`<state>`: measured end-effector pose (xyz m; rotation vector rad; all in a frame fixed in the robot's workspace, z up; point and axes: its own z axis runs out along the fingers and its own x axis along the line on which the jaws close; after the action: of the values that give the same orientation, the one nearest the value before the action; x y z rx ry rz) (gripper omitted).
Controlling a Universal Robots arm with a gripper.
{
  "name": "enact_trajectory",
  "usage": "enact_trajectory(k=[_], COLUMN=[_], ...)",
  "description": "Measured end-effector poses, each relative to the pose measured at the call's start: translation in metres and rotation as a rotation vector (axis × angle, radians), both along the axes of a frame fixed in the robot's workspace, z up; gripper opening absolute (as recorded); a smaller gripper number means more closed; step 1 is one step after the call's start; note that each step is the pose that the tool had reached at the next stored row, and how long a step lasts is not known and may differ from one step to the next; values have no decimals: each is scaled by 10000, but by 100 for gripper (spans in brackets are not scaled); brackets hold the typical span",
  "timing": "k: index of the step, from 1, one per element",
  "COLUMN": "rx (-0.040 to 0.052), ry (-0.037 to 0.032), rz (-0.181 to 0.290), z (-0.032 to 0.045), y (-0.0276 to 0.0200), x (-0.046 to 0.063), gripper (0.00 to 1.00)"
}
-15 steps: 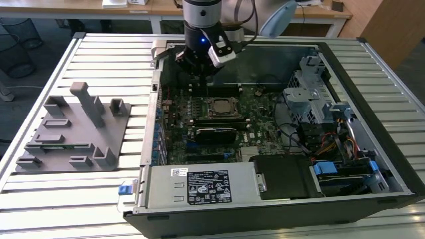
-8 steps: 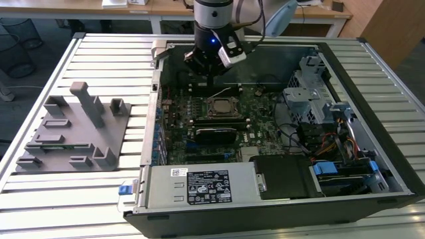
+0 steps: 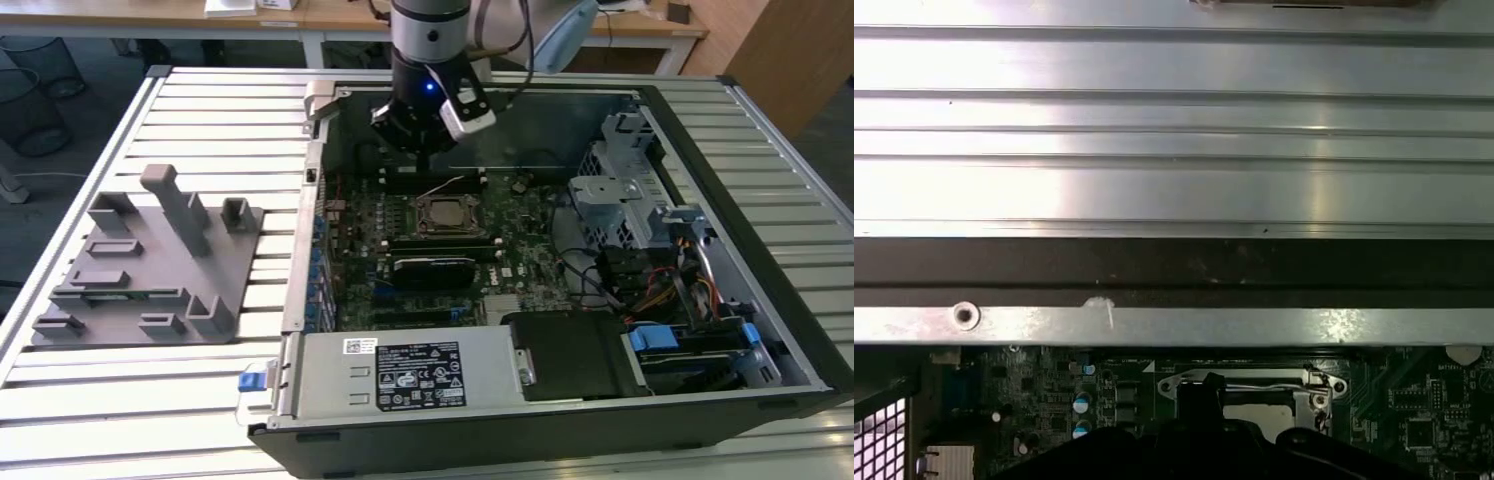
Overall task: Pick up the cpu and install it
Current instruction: 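Install the first cpu locking lever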
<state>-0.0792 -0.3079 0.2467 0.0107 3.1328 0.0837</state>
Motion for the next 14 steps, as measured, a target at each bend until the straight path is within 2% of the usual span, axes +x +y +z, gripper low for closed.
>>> enact_trajectory(k=[10, 14], rx=[-10, -13], ry=[-1, -1], rz=[253, 325], z=[-62, -93], y=[-1, -1], x=[66, 124], gripper=[11, 11])
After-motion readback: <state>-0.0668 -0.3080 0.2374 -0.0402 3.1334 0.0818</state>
